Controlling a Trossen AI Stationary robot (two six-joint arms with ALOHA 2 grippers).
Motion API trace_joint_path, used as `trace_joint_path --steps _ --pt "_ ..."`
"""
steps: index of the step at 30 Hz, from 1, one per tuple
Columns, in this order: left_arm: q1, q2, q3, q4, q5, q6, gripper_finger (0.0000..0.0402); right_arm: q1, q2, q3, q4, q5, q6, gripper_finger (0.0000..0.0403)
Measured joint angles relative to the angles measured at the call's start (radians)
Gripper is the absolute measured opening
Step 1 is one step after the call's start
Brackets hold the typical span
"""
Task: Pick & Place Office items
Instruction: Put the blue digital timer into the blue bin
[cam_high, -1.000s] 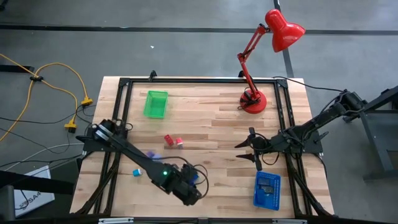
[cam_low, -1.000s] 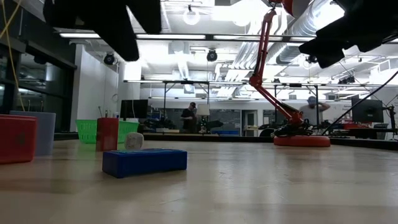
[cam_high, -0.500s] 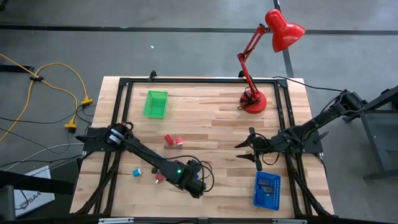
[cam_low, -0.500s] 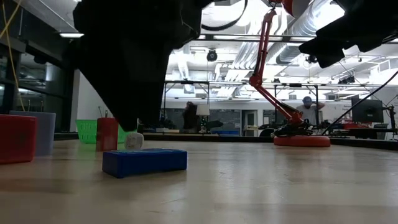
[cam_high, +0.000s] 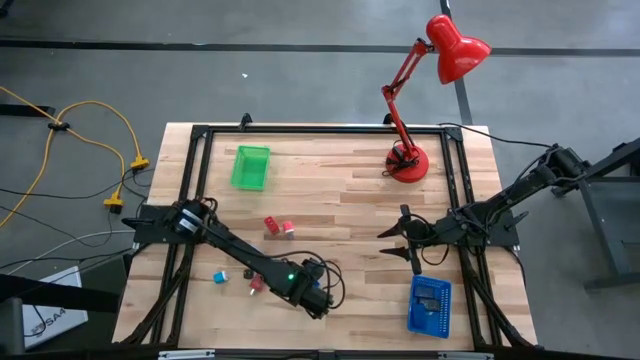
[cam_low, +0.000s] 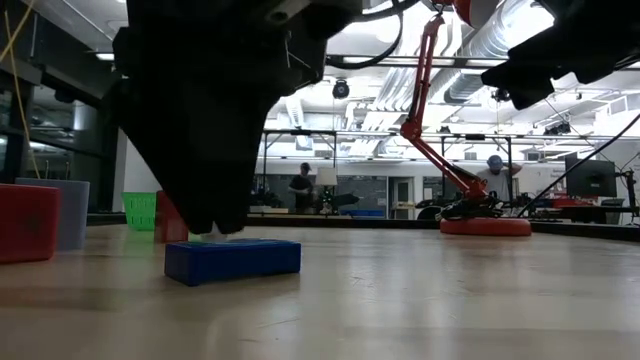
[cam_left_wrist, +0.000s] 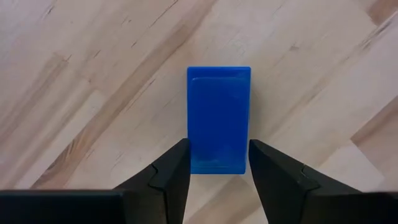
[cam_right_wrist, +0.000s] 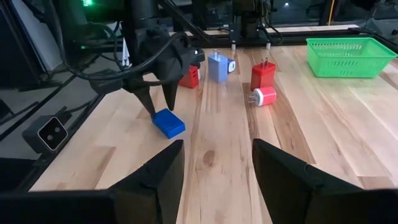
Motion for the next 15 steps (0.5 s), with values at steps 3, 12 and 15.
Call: trace_joint_path --steps 3,12,15 --pt "0.0 -0.001 0.0 0.0 -0.001 0.003 0.0157 0.0 0.0 0.0 -0.001 0.0 0.0 0.0176" --pt "0.001 0.018 0.001 0.007 0.003 0.029 0.0157 0.0 0.0 0.0 -0.001 0.0 0.0 0.0176" --pt "0.001 0.016 0.001 0.007 0.003 0.029 0.0157 0.0 0.0 0.0 0.0 0.0 0.0 0.0176"
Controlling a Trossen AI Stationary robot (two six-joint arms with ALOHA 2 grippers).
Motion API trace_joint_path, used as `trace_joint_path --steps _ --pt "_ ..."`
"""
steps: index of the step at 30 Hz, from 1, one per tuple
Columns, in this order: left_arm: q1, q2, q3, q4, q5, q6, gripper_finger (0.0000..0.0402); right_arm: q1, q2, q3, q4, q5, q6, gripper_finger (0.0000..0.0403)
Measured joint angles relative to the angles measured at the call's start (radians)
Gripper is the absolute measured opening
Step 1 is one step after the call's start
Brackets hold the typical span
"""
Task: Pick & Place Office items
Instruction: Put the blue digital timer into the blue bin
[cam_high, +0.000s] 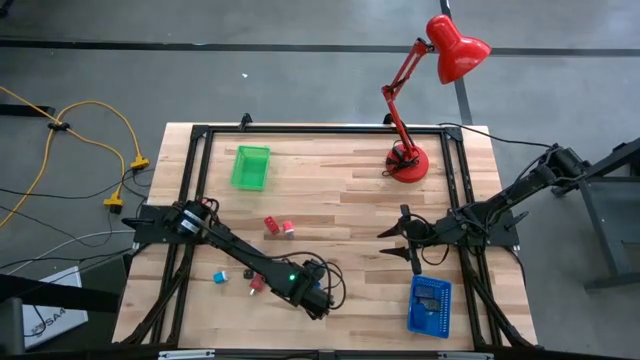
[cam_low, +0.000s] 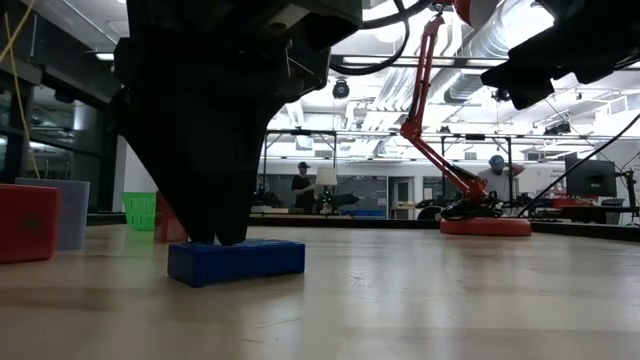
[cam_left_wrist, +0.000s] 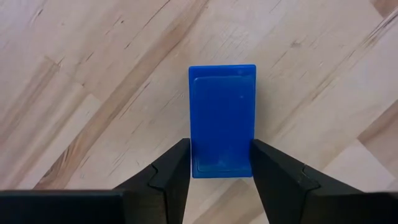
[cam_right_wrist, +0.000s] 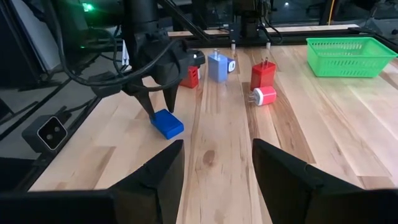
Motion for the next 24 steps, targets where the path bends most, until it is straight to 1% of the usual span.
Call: trace_joint_path --steps 24 --pt "0.005 -0.001 -0.001 -0.004 -0.007 0.038 0.0157 0.0 0.0 0.0 0.0 0.0 0.0 0.0176"
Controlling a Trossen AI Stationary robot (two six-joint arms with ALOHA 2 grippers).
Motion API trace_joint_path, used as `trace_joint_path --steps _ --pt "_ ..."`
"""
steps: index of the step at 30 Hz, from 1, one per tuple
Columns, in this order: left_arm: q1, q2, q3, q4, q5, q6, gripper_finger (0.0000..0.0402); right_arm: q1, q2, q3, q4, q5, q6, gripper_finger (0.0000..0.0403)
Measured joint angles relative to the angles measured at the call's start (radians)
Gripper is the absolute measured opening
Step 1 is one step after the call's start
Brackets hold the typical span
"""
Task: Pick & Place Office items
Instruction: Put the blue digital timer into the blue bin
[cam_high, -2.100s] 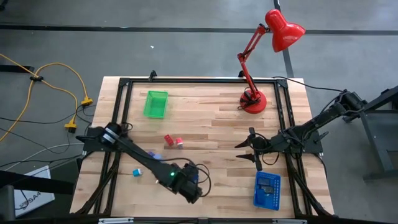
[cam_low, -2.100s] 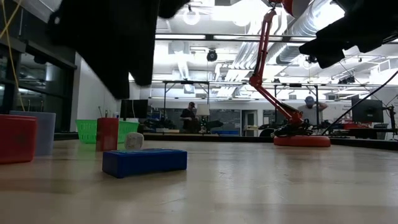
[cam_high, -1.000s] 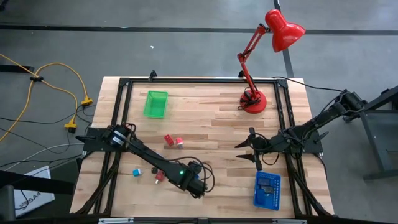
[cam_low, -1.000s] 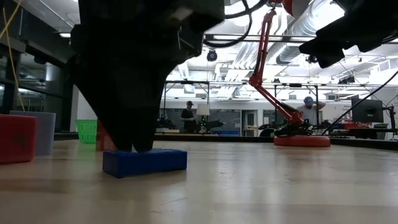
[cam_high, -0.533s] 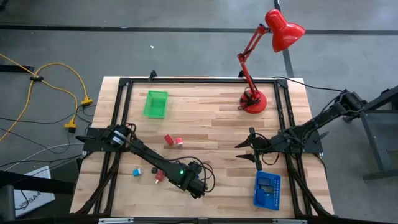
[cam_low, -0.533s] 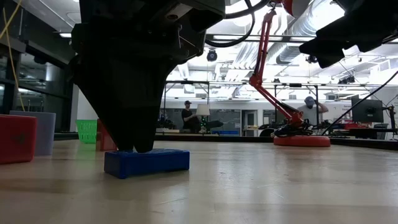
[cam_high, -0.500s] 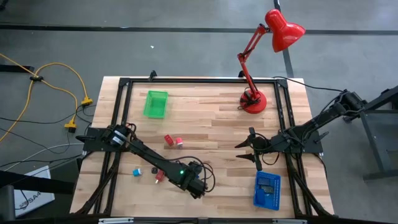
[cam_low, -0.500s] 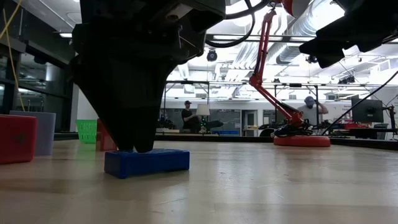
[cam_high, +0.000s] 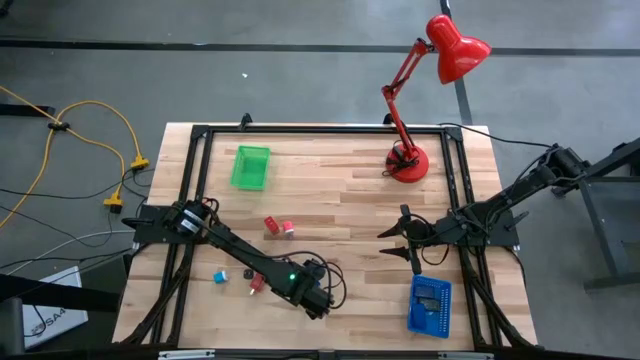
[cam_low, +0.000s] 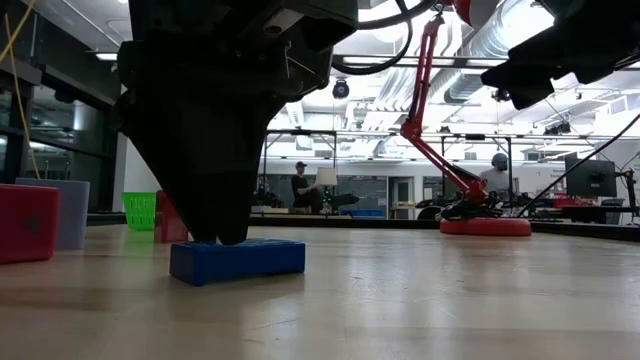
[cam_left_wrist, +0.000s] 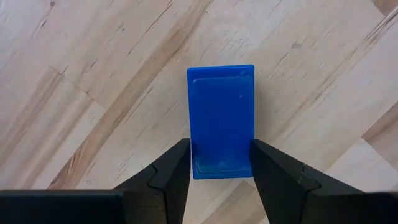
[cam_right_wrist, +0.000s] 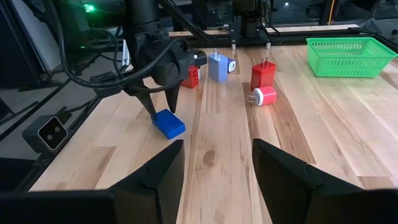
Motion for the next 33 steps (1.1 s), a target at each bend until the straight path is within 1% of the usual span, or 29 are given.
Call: trace_joint_path --steps 10,12,18,20,33 --pt "0.0 -0.025 -0.002 0.001 -0.005 0.018 0.0159 0.0 0.0 0.0 0.0 0.0 0.0 0.0176" --pt "-0.001 -0.025 -0.002 0.005 -0.009 0.022 0.017 0.0 0.0 0.0 0.0 0.0 0.0 0.0176" --pt "-0.001 -0.025 -0.002 0.014 -0.019 0.021 0.0218 0.0 0.0 0.0 0.0 0.0 0.0 0.0176" --pt "-0.001 -0.025 -0.002 0.019 -0.023 0.021 0.0227 0.0 0.0 0.0 0.0 0.0 0.0 0.0176" --pt "0.0 0.001 0.001 0.018 -0.013 0.018 0.023 0.0 0.0 0.0 0.0 0.0 0.0 0.0176"
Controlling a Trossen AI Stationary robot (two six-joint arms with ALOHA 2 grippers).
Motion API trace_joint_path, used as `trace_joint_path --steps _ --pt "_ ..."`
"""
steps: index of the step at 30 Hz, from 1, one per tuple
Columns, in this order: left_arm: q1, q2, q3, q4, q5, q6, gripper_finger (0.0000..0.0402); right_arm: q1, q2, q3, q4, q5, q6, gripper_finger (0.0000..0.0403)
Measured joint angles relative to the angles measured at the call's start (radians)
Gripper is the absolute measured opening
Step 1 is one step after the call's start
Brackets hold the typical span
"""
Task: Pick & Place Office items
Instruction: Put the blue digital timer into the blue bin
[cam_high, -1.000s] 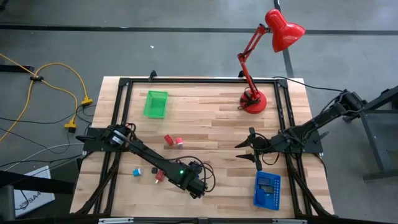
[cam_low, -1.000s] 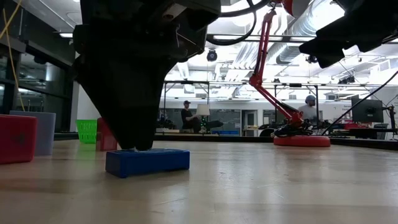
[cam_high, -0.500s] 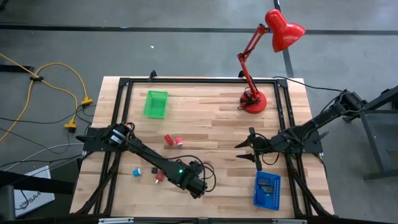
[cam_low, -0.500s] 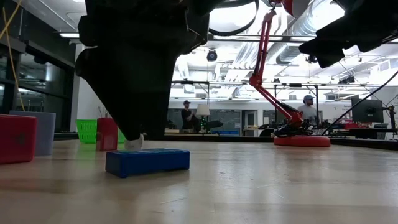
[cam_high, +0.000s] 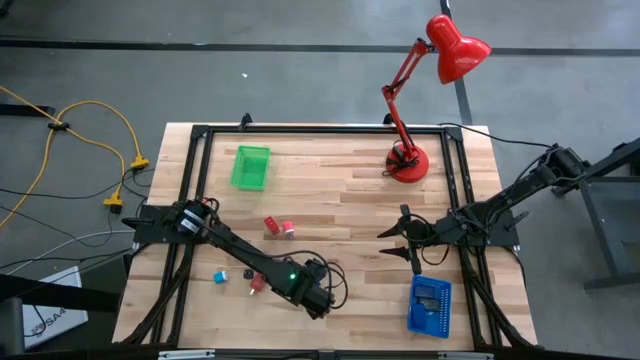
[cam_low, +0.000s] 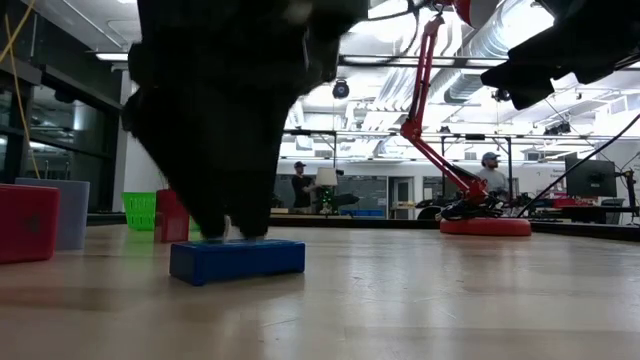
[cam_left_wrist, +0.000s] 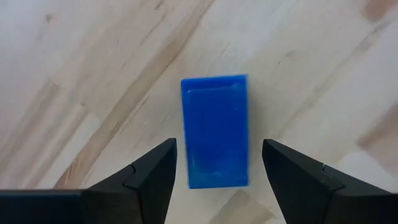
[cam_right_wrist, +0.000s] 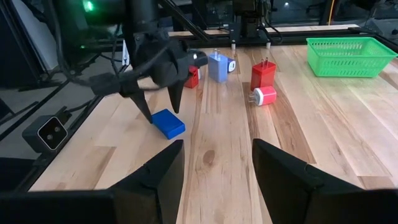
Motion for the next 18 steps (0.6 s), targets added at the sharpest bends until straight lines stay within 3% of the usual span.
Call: trace_joint_path --steps 18 --pt "0.001 0.016 -0.001 -0.013 0.027 -0.038 0.0229 0.0 0.0 0.0 0.0 0.0 0.0 0.0176"
